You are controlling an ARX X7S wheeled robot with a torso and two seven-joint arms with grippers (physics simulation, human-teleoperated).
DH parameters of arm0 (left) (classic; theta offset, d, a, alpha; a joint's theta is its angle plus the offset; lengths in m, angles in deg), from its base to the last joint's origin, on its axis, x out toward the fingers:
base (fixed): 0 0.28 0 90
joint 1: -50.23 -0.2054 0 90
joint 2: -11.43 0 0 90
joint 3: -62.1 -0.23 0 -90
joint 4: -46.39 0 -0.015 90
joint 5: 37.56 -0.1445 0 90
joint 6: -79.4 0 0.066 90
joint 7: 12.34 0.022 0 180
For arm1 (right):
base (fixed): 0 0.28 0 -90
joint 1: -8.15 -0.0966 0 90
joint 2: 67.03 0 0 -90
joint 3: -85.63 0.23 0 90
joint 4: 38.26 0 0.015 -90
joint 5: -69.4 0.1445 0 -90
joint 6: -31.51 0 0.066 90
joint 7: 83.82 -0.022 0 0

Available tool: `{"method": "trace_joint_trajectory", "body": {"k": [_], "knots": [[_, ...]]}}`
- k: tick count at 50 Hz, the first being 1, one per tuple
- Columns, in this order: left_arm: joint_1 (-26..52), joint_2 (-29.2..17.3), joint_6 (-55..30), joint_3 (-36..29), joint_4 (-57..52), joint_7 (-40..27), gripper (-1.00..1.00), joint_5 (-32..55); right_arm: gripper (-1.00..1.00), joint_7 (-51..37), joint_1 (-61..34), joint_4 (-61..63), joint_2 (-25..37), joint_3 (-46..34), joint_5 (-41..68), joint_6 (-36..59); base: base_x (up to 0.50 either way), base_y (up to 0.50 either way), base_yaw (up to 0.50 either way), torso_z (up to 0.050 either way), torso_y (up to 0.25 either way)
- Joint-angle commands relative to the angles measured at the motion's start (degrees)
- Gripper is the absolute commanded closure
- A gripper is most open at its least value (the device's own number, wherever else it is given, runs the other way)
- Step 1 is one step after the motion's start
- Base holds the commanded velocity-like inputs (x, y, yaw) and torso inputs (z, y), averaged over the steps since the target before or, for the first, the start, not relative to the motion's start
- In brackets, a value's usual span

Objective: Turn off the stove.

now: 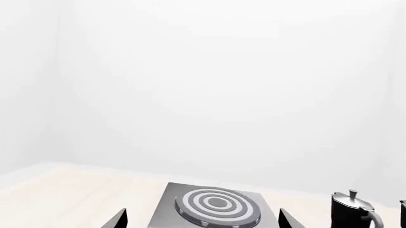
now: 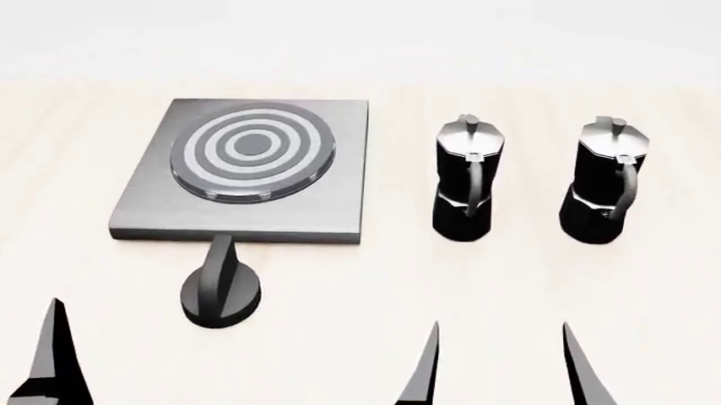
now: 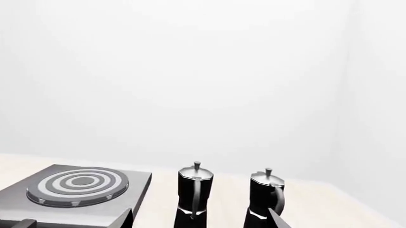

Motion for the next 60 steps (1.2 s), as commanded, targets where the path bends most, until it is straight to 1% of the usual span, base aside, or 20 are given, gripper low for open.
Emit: {"method": "trace_joint_trajectory", "body": {"k": [1, 24, 60], "knots": [[0.1, -0.4, 0.1, -0.3, 0.2, -0.4, -1.00, 0.2, -1.00, -0.4, -0.1, -0.2, 0.3, -0.2, 0.5, 0.0, 0.07, 0.00, 0.00, 0.000, 0.000], [0.5, -1.5, 0.2, -1.1, 0.6, -1.7, -1.00, 0.9, -1.00, -1.8, -0.4, -0.6, 1.5, -1.0, 1.6, 0.0, 0.08, 0.00, 0.00, 0.000, 0.000], [0.3, -2.5, 0.9, -1.9, 1.0, -2.7, -1.00, 1.5, -1.00, -3.4, -0.8, -1.0, 2.9, -2.2, 2.9, 0.0, 0.14, 0.00, 0.00, 0.000, 0.000]]}}
